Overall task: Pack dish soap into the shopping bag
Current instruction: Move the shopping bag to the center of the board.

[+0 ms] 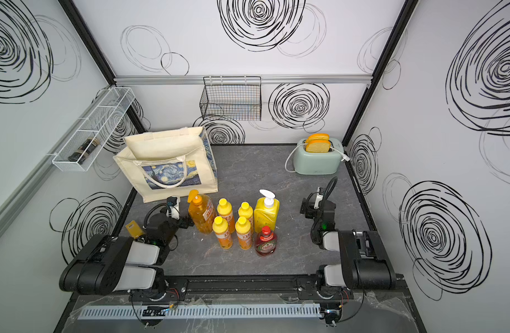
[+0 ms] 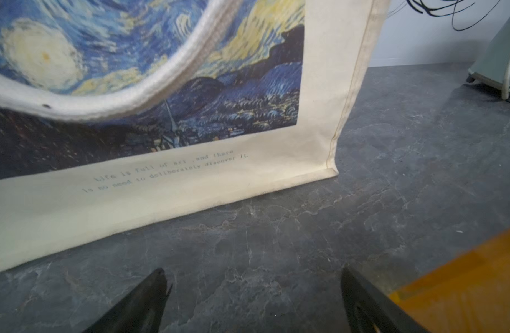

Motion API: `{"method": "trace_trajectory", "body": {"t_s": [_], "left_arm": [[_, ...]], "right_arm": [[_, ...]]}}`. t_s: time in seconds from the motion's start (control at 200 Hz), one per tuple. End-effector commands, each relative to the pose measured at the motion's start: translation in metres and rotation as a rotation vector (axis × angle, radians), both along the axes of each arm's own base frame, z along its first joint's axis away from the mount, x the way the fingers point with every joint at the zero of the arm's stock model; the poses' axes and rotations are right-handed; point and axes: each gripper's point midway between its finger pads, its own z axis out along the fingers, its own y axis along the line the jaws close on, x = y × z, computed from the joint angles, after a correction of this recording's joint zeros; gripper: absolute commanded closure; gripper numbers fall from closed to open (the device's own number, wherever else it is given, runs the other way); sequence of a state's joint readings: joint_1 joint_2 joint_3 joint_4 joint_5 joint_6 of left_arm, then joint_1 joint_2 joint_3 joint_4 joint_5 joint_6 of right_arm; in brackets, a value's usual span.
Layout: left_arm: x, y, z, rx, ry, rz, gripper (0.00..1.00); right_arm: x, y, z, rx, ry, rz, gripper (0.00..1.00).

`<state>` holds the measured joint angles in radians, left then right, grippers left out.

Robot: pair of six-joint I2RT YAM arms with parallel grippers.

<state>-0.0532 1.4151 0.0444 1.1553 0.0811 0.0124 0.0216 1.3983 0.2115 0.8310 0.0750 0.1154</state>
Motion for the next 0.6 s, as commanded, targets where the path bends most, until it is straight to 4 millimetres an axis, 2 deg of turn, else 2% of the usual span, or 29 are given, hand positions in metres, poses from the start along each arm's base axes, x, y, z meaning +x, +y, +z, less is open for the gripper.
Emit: {"method": "trace_trajectory", "body": {"t_s": [0.0,0.24,0.315,0.345,0.45,0.595], "left_arm": [[0.024,0.0,0.088,0.013,-0.373,0.002,0.04],[0.023,0.007,0.089,0.003,-0.378,0.042,0.04],[0.019,0.009,0.092,0.0,-0.395,0.054,0.04],[0.016,0.009,0.092,-0.001,-0.403,0.057,0.04],[0.007,0.011,0.098,-0.007,-0.443,0.068,0.04],[-0.01,0.014,0.11,-0.005,-0.502,0.102,0.04]], "right_arm": [[0.032,-0.005,0.053,-0.056,-0.233,-0.019,0.02],[0.033,-0.005,0.053,-0.047,-0.228,-0.005,0.02],[0.027,0.021,0.055,-0.068,-0.252,0.155,0.03],[0.023,0.024,0.058,-0.074,-0.268,0.176,0.02],[0.019,0.013,0.063,-0.062,-0.291,0.103,0.02],[0.021,0.01,0.078,-0.06,-0.297,0.08,0.02]]}}
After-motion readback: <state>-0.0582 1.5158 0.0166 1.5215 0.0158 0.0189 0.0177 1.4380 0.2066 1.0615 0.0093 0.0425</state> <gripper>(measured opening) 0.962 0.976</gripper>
